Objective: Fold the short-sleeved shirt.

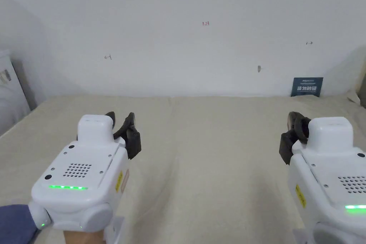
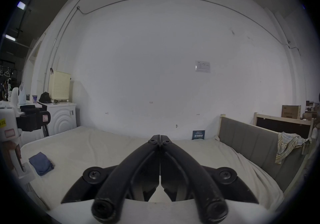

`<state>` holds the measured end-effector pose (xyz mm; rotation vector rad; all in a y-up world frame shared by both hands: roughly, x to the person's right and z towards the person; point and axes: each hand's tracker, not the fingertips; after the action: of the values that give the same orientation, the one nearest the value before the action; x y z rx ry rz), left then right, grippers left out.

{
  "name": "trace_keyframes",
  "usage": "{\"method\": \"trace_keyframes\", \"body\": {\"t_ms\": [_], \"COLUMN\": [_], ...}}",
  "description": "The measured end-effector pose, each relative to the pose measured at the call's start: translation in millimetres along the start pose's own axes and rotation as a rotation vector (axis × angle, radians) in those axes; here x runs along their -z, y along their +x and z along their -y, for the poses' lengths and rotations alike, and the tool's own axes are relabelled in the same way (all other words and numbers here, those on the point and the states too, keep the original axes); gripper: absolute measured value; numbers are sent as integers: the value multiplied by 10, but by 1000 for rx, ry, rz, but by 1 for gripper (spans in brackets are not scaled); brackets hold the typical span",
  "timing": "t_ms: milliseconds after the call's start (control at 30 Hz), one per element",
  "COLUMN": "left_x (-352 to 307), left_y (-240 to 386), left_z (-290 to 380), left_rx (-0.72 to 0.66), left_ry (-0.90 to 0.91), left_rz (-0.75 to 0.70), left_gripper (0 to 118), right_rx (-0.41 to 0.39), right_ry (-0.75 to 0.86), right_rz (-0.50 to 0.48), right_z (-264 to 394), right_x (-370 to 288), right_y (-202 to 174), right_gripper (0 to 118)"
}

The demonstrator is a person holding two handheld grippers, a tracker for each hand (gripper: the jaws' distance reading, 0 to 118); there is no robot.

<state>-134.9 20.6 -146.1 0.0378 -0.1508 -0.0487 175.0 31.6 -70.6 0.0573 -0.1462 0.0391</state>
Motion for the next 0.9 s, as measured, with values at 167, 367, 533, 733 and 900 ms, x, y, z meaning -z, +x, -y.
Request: {"method": "trace_keyframes", "body": {"t_ms": [167,367,533,733,900], "left_x": [44,55,46,33,32], "left_y": [221,303,318,322,311], "left_z": [79,92,98,97,97], "left_rx": [-21,-34,-61,-67,-90], "left_ry": [-28,-22,-16,-16,-39], "left_rz": [71,91,91,93,95], "left_gripper": [1,1,1,1,1], "right_rx": [10,11,10,-2,2], "right_ry": [-2,-21,-19,-17,-16], "right_rz": [25,43,50,53,57], "right_z": [60,156,172,171,174], "right_x": [-44,7,19,18,10], "right_y": [77,162,203,209,209], "right_gripper": [0,0,0,0,0]}}
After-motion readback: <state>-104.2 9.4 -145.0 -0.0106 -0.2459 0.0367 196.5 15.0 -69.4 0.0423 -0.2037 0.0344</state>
